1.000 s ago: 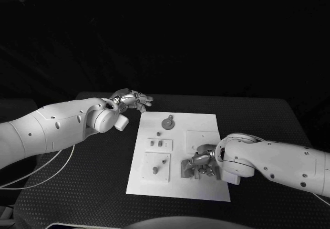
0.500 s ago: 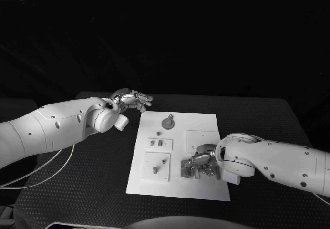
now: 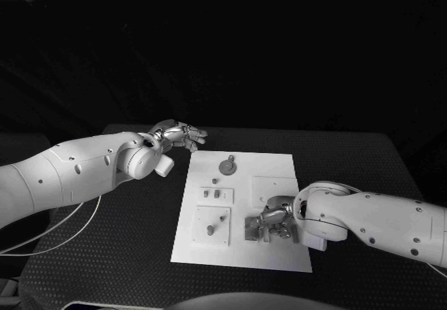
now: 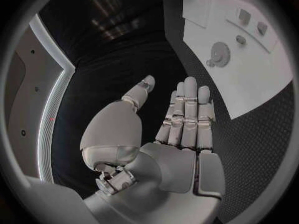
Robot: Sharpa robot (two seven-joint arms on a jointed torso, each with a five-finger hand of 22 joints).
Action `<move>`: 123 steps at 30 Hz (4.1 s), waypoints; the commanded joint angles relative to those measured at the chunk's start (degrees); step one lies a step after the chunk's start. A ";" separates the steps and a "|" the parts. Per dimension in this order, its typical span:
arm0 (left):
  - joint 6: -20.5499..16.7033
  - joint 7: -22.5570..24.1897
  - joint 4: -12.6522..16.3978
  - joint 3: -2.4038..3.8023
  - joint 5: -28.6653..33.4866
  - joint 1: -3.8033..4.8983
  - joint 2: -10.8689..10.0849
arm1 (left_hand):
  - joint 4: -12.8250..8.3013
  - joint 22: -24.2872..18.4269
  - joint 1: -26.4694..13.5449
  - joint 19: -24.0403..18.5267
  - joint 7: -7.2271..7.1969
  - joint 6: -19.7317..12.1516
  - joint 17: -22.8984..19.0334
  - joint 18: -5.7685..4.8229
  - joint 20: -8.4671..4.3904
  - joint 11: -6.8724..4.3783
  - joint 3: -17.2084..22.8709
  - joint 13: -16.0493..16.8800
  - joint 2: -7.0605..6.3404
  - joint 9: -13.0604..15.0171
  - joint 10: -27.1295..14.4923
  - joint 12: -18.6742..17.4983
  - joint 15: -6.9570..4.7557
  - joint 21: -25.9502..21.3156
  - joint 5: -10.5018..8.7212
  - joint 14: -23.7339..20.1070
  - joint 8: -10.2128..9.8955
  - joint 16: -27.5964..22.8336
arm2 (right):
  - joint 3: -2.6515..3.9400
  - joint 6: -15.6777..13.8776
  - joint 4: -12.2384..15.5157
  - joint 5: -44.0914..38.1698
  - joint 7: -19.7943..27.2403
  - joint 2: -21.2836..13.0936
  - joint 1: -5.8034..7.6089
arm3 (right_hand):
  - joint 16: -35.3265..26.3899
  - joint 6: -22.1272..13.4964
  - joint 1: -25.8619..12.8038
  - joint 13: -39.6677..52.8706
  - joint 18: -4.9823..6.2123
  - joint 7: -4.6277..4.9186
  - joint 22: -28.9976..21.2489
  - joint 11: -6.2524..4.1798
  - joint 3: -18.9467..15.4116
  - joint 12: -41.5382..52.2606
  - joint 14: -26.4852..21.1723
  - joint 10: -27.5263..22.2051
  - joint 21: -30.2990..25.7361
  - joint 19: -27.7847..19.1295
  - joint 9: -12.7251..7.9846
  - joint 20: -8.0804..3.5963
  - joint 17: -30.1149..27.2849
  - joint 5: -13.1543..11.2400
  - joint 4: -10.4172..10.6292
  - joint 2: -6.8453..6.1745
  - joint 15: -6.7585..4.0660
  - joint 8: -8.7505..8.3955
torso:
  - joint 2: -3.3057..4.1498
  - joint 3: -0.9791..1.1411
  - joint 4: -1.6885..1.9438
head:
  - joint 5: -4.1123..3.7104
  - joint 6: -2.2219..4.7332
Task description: Assemble the parts on the task board
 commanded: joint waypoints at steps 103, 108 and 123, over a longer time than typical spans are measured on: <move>1.25 0.05 -0.29 -0.03 -0.11 0.03 0.31 | 0.39 0.30 -0.29 0.33 0.05 -0.30 0.37 0.71 -0.05 0.38 -0.02 -0.06 0.31 -0.09 0.04 0.15 0.22 -0.53 0.08 0.12 0.39 -0.57 | 2.17 7.15 3.98 -9.85 -1.28 -13.63 4.56 | -2.08 4.24 11.11 -1.42 2.74 -1.14 -2.36 -0.98 0.69 0.38 2.58 2.25 1.46 0.70 0.42 0.29 0.81 0.29 -6.92 3.77 -1.04 -0.11 | -0.01 -0.11 -0.09 | -1.98 1.14; 1.34 0.08 -0.33 -0.04 -0.11 0.03 0.37 | 0.39 0.32 -0.29 0.33 0.05 -0.30 0.38 0.71 -0.05 0.38 -0.03 -0.06 0.30 -0.09 0.04 0.16 0.22 -0.53 0.07 0.12 0.39 -0.58 | 0.72 7.92 5.24 -12.40 -2.91 -14.81 4.54 | -2.09 4.40 10.39 -1.44 2.74 -1.16 -2.32 -1.00 0.39 0.41 2.58 2.32 1.59 0.62 0.45 0.50 0.84 0.12 -6.11 3.55 -0.94 -0.07 | -0.06 -0.01 -0.14 | -2.14 1.05; 1.53 0.01 -0.26 -0.08 -0.11 0.02 0.35 | 0.41 0.35 -0.30 0.33 0.05 -0.31 0.42 0.71 -0.04 0.38 -0.04 -0.06 0.31 -0.10 0.05 0.16 0.23 -0.56 0.05 0.12 0.41 -0.62 | -0.13 5.41 4.59 -17.43 -4.44 -13.79 1.69 | -2.09 4.79 9.64 -0.92 2.74 -1.41 -2.31 -1.24 0.22 1.19 2.68 2.79 1.82 0.49 0.91 0.70 0.87 -0.04 -4.65 2.99 -1.07 0.26 | 0.08 -0.05 0.06 | -2.53 1.10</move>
